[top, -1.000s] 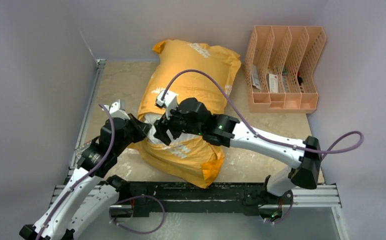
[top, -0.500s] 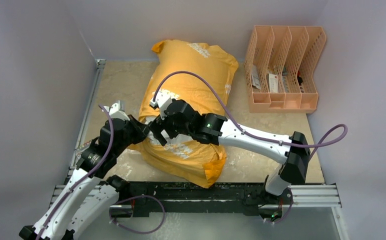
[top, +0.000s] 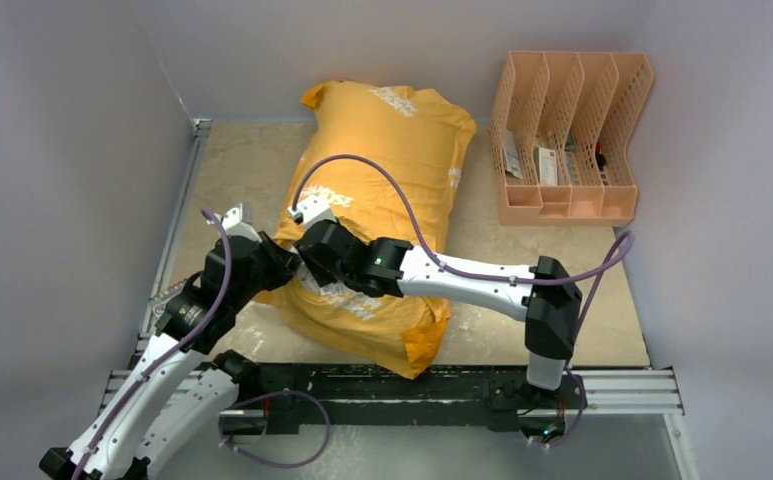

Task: Remove the pillowcase from the pillow
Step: Remove the pillow from the pillowcase.

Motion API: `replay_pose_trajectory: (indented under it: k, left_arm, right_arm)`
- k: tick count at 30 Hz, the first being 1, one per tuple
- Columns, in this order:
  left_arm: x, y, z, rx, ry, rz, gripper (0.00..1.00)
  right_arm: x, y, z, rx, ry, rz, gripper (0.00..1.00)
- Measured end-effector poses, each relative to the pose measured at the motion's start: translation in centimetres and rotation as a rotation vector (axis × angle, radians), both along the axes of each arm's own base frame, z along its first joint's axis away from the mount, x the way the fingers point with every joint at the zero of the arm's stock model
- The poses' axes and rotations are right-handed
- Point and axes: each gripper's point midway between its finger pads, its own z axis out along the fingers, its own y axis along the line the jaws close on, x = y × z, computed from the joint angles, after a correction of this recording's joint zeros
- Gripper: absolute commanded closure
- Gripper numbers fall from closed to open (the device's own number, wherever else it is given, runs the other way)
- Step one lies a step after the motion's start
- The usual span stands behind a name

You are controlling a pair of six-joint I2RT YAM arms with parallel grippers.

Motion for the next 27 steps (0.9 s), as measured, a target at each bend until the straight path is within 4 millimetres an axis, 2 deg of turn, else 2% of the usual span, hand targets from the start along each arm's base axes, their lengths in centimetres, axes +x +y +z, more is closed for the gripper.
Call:
replay_pose_trajectory:
  k: [2,3,5,6,9,11,19,23,27]
  left_arm:
    - [0.1,0.0,0.0,-0.001,-0.001,0.005,1.00]
    - [0.1,0.0,0.1,-0.003,-0.002,0.007,1.00]
    - [0.3,0.0,0.3,-0.016,-0.008,0.018,1.00]
    - [0.4,0.0,0.4,-0.022,-0.012,0.022,0.95]
    - [0.4,0.1,0.5,-0.029,-0.018,0.030,0.58]
    - [0.2,0.2,0.8,-0.037,-0.024,0.035,0.47]
    - [-1.3,1.1,1.0,-0.065,-0.017,0.062,0.40]
    - [-1.4,-0.1,1.0,-0.121,-0.019,0.020,0.37]
    - [-0.9,-1.5,-0.6,-0.150,0.022,-0.013,0.38]
  right_arm:
    - [0.2,0.3,0.1,0.011,0.000,-0.016,0.86]
    - [0.3,0.4,0.4,0.022,-0.001,-0.026,0.99]
    - [0.5,0.5,0.8,0.034,-0.006,-0.038,1.00]
    - [0.5,0.5,1.0,0.039,-0.007,-0.044,1.00]
    - [0.6,0.3,1.4,0.040,-0.011,-0.046,1.00]
    - [1.1,-0.3,1.6,0.037,-0.008,-0.060,1.00]
    - [4.9,-3.5,2.7,0.077,0.032,-0.142,1.00]
    - [5.4,-4.3,3.1,0.087,0.047,-0.152,1.00]
    - [5.1,-4.0,3.1,0.094,0.058,-0.137,1.00]
